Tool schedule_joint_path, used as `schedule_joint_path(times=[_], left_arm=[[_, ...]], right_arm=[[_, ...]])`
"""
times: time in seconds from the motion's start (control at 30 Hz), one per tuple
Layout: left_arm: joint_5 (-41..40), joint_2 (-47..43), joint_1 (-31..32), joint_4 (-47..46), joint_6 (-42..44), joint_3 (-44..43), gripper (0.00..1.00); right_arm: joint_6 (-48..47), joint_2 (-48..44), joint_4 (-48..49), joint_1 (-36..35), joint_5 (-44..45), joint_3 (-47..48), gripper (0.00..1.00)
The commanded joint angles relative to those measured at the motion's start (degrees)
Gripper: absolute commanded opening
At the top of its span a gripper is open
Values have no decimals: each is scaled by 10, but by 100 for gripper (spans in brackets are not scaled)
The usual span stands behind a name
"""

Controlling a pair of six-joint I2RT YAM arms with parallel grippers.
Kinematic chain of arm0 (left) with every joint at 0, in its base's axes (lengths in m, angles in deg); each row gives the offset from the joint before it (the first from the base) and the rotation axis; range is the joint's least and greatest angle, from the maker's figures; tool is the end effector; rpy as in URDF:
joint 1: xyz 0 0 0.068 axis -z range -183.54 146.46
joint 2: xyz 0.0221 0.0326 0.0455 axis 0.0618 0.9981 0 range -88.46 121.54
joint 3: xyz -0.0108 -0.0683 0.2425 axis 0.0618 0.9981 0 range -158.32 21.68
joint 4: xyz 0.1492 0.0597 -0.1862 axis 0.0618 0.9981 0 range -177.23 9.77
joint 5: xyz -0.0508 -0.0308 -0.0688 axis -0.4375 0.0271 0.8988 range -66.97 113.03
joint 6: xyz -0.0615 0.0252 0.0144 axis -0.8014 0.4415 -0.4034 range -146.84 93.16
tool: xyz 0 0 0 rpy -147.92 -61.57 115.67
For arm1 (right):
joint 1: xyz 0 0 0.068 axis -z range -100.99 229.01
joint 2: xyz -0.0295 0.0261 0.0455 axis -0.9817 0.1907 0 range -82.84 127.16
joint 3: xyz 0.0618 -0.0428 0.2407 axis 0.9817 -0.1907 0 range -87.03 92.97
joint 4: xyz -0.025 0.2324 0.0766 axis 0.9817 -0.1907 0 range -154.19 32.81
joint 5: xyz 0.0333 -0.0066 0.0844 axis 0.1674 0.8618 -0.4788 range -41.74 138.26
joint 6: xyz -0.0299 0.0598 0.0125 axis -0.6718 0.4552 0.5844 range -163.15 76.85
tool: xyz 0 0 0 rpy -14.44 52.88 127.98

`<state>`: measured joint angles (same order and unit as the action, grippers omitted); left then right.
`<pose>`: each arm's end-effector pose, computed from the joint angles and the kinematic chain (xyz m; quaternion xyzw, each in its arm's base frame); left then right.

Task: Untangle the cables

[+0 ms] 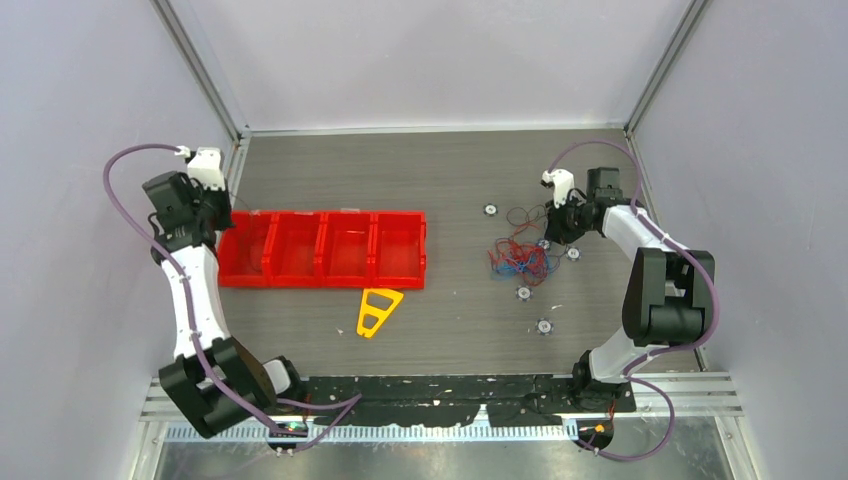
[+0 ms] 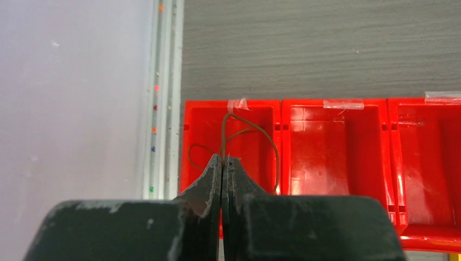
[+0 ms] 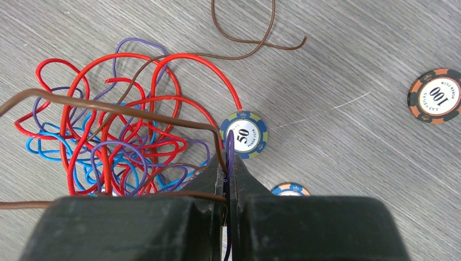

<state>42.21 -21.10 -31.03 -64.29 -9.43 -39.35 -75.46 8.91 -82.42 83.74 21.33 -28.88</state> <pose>0.2476 0.1086 0.3104 0.0092 0.8548 0.0575 0.5156 0.3154 -0.0013 0.1746 -0.2840 0.8948 0.1297 0.3191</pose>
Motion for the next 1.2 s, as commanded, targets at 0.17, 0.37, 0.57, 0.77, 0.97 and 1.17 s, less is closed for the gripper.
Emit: schedule_joint_path(times=[0.17, 0.37, 0.57, 0.77, 0.97, 1.17], left_arm=[[-2, 150, 19, 48, -21, -56, 0], [-35, 184, 28, 95, 17, -71, 20], [29, 119, 29, 165, 62, -138, 94], [90, 114, 95, 210, 70, -242, 100], [122, 133, 303, 182, 60, -249, 100], [158, 209, 471, 109, -6, -238, 92]], right_arm=[[13, -23, 1, 2, -14, 4, 5], [24, -43, -27, 2, -34, 11, 5], [49, -62, -55, -4, -81, 33, 11], [60, -62, -94, -23, -101, 71, 57], [37, -62, -187, -17, -30, 103, 92], [61, -39, -194, -17, 26, 70, 98]])
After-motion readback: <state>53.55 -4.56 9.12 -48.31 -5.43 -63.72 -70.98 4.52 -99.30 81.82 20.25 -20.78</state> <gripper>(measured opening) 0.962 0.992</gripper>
